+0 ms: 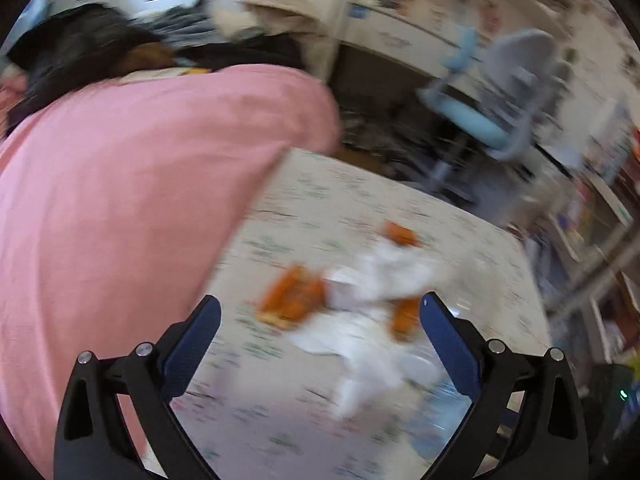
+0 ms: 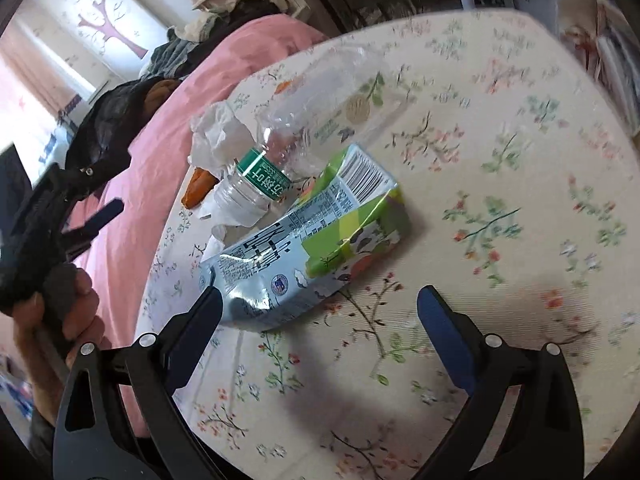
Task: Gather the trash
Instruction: 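Grasp an orange snack stick with the left gripper while the right gripper grasps the blue juice carton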
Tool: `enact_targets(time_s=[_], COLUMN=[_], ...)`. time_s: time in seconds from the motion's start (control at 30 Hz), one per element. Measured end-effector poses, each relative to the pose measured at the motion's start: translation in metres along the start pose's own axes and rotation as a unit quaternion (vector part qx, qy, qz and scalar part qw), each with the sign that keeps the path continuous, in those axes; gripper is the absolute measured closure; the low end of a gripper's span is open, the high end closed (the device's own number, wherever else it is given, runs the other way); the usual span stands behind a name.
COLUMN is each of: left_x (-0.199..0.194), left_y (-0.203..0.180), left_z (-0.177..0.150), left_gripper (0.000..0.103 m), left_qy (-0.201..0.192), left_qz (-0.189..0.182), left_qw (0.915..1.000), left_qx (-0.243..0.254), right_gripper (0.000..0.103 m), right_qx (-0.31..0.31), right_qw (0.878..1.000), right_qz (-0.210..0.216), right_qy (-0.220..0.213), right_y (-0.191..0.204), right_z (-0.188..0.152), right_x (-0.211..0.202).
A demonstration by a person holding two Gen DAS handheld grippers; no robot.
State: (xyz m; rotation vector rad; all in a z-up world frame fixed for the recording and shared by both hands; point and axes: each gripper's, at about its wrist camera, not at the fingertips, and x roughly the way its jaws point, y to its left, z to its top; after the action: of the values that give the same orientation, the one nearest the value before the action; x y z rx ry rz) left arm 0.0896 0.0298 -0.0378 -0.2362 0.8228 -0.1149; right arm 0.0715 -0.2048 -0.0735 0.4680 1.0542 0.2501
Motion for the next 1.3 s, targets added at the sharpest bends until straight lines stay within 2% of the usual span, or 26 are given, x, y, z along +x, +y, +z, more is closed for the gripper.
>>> enact_targets(time_s=[0.07, 0.17, 0.27, 0.37, 0.47, 0.57, 0.63, 0.7, 0.87, 0.97, 1.03, 1.13, 1.2, 1.3], left_x=[0.010, 0.024, 0.041, 0.051, 0.045, 0.049, 0.062, 0.070, 0.089, 0.092, 0.089, 0.087, 0.082, 0.073], left_y=[0.007, 0.002, -0.013, -0.016, -0.005, 0.004, 0.011, 0.013, 0.000, -0.004, -0.002, -0.003, -0.005, -0.005], left_z=[0.003, 0.005, 0.004, 0.003, 0.011, 0.019, 0.022, 0.021, 0.011, 0.007, 0.007, 0.007, 0.006, 0.009], left_gripper=[0.008, 0.008, 0.008, 0.013, 0.019, 0.025, 0.031, 0.033, 0.037, 0.047, 0.064, 0.085, 0.085, 0.085], left_qy=[0.011, 0.018, 0.025, 0.019, 0.010, 0.007, 0.028, 0.046, 0.083, 0.094, 0.106, 0.115, 0.112, 0.093], left_qz=[0.025, 0.057, 0.089, 0.124, 0.116, 0.130, 0.127, 0.126, 0.124, 0.117, 0.098, 0.087, 0.087, 0.096], left_qw=[0.9996, 0.9971, 0.9884, 0.9801, 0.9824, 0.9830, 0.9849, 0.9843, 0.9756, 0.9733, 0.9757, 0.9770, 0.9780, 0.9815], left_qx=[0.001, 0.046, 0.120, 0.154, 0.146, 0.129, 0.114, 0.115, 0.161, 0.173, 0.165, 0.157, 0.153, 0.138], right_gripper=[0.009, 0.009, 0.009, 0.007, 0.008, 0.007, 0.007, 0.007, 0.007, 0.008, 0.008, 0.016, 0.028, 0.030], right_qx=[0.008, 0.009, 0.000, -0.013, -0.025, -0.029, -0.027, -0.028, -0.045, -0.052, -0.058, -0.073, -0.077, -0.086], right_qw=[1.000, 1.000, 1.000, 0.999, 0.998, 0.998, 0.998, 0.998, 0.997, 0.997, 0.997, 0.997, 0.997, 0.996], right_qz=[-0.001, -0.010, -0.017, -0.028, -0.039, -0.041, -0.042, -0.042, -0.047, -0.038, -0.026, -0.010, 0.007, 0.018], right_qy=[-0.005, -0.012, -0.017, -0.027, -0.036, -0.039, -0.040, -0.040, -0.045, -0.038, -0.031, -0.023, -0.016, -0.012], right_y=[-0.001, 0.002, 0.008, 0.015, 0.022, 0.023, 0.022, 0.021, 0.018, 0.019, 0.020, 0.022, 0.022, 0.023], right_z=[0.005, 0.012, 0.018, 0.024, 0.031, 0.036, 0.039, 0.040, 0.044, 0.044, 0.044, 0.043, 0.041, 0.037], right_x=[0.002, 0.008, 0.016, 0.023, 0.030, 0.036, 0.039, 0.040, 0.039, 0.041, 0.040, 0.039, 0.035, 0.030])
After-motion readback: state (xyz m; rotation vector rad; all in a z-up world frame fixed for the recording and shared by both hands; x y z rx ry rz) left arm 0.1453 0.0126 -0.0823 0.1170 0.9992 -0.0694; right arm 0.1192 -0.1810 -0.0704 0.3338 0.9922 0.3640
